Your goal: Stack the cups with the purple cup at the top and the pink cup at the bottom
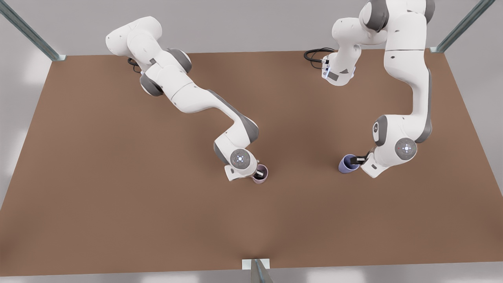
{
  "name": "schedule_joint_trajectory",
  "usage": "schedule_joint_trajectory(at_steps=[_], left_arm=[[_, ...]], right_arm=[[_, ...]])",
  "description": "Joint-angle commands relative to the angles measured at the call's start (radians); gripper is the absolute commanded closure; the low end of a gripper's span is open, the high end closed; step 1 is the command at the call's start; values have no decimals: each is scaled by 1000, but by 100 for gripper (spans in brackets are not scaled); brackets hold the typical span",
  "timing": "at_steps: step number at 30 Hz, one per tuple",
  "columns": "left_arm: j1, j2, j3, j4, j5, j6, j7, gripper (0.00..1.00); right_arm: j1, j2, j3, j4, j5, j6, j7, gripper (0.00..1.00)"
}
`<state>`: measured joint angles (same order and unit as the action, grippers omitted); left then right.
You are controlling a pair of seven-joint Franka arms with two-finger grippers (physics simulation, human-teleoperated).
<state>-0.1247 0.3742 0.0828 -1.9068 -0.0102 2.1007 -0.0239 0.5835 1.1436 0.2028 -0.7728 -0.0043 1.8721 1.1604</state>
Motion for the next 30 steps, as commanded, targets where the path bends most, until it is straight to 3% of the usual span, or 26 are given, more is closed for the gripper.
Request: schedule_joint_trajectory(at_steps=[1, 10, 12, 13, 14, 15, 17, 18, 19, 21, 30], left_arm=[[0, 3, 0, -14, 1, 38, 2, 0], [2, 68, 0, -48, 1, 74, 2, 0], [2, 77, -2, -48, -11, 78, -2, 1], [2, 77, 0, -48, -91, 88, -2, 36], [2, 77, 0, -48, -96, 88, -4, 51], [0, 77, -2, -48, -96, 87, -4, 60], [0, 75, -2, -48, -96, 87, -4, 61], [0, 75, -2, -48, -96, 87, -4, 61], [0, 75, -2, -48, -96, 87, -4, 63], [0, 72, -2, -48, -94, 87, -4, 76], [-81, 43, -5, 37, -79, 68, -10, 79]], right_arm=[[1, -2, 0, 3, 0, -7, 553, 0], [-5, -114, 6, -10, 4, -73, 539, 0], [-53, -229, 0, -45, 0, -255, 294, 0], [-118, -304, -3, -57, -16, -350, 98, 0], [-244, -381, 0, -94, -60, -416, -175, 0], [-382, -502, 4, -228, -51, -443, -454, 0], [-559, -752, 0, -505, -29, -424, -764, 0], [-616, -817, -2, -543, -54, -421, -843, 0], [-686, -817, -2, -551, -49, -418, -991, 0], [-718, -802, -3, -573, -56, -309, -1165, 0], [-749, -769, -3, -559, -48, -318, -1220, 0]])
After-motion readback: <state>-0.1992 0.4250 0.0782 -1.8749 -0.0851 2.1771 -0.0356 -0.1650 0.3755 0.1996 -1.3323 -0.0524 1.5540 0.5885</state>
